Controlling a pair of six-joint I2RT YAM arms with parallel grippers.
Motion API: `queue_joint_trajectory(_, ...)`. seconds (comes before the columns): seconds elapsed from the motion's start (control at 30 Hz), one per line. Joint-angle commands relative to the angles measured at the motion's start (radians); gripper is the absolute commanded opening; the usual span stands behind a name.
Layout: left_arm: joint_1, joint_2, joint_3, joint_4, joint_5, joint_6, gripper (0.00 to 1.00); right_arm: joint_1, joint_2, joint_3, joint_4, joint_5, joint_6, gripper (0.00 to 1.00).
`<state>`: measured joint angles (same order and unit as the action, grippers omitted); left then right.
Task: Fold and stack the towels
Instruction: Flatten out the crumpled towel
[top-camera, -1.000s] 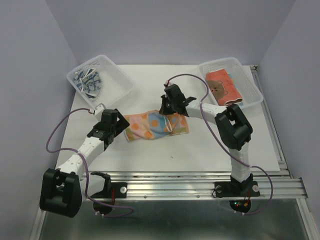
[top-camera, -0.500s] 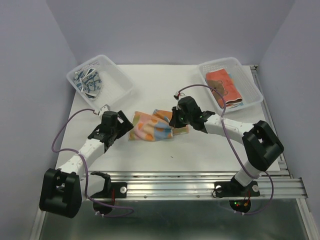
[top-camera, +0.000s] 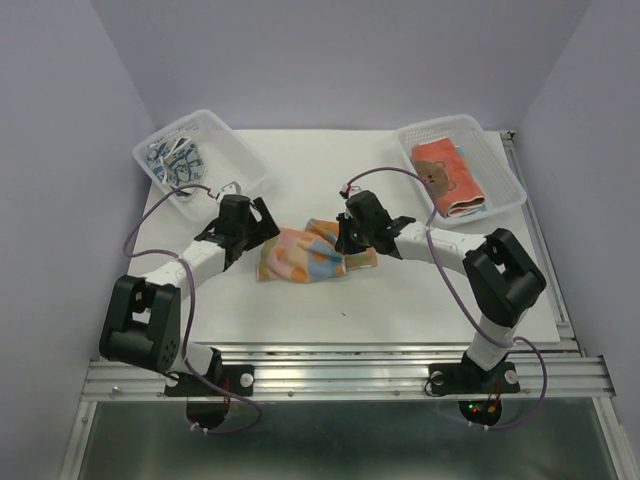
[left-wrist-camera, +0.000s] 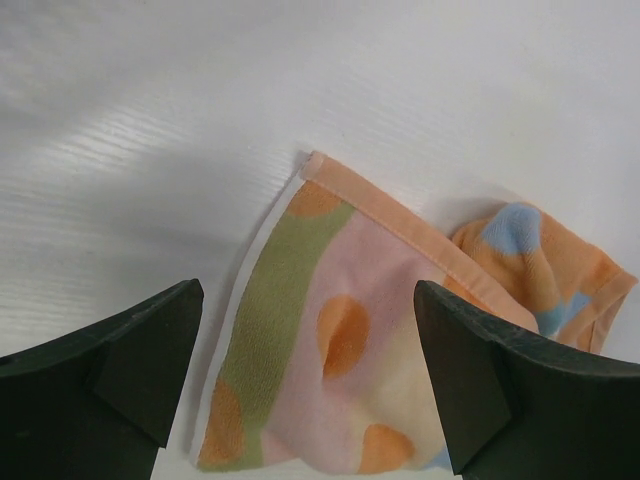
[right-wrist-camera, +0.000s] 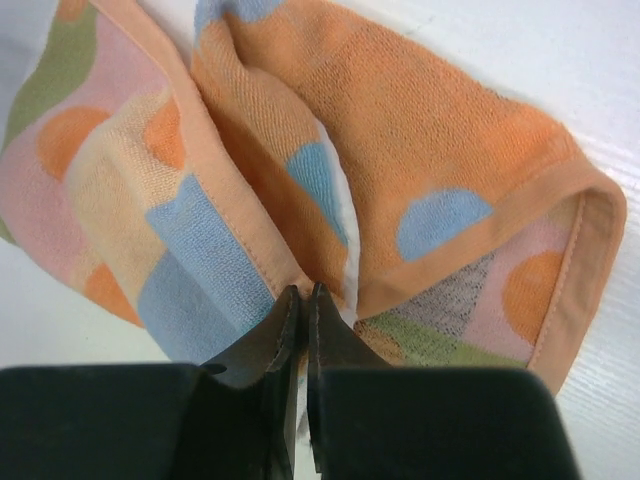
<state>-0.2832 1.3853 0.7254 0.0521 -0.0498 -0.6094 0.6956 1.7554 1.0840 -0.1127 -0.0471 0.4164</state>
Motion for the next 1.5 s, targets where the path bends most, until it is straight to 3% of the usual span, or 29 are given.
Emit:
queue_joint_trajectory(0.0,-0.01,0.067,0.068,0.052,-0.012,0.043,0.98,0.007,0.033,0.111,-0.016,0.041,-0.021,0.01)
queue_joint_trajectory(0.17,-0.019,0.168,0.135,0.046,-0.053,0.04,0.9,0.007,0.065,0.157,-0.025,0.041,-0.028,0.01)
queue_joint_trajectory(0.33,-0.07,0.268,0.203,-0.018,-0.208,-0.006,0.85,0.007,0.087,0.183,-0.036,0.041,-0.03,0.01)
queue_joint_trajectory(0.63,-0.093,0.356,0.258,-0.149,-0.367,-0.136,0.71,0.007,0.092,0.179,-0.041,0.079,-0.034,0.01)
queue_joint_trajectory(0.97,-0.093,0.44,0.332,-0.173,-0.361,-0.131,0.71,0.007,0.096,0.175,-0.045,0.085,-0.041,0.01)
queue_joint_trajectory(1.1,-0.093,0.446,0.348,-0.179,-0.377,-0.115,0.66,0.007,0.096,0.18,-0.051,0.087,-0.042,0.01)
queue_joint_trajectory(1.2,-0.093,0.46,0.361,-0.186,-0.358,-0.108,0.55,0.007,0.093,0.175,-0.05,0.089,-0.041,0.01)
queue_joint_trajectory(1.43,-0.1,0.475,0.358,-0.209,-0.334,-0.095,0.41,0.007,0.084,0.168,-0.044,0.089,-0.045,0.01)
queue_joint_trajectory(1.47,-0.1,0.475,0.356,-0.209,-0.329,-0.086,0.32,0.007,0.084,0.166,-0.041,0.085,-0.047,0.01)
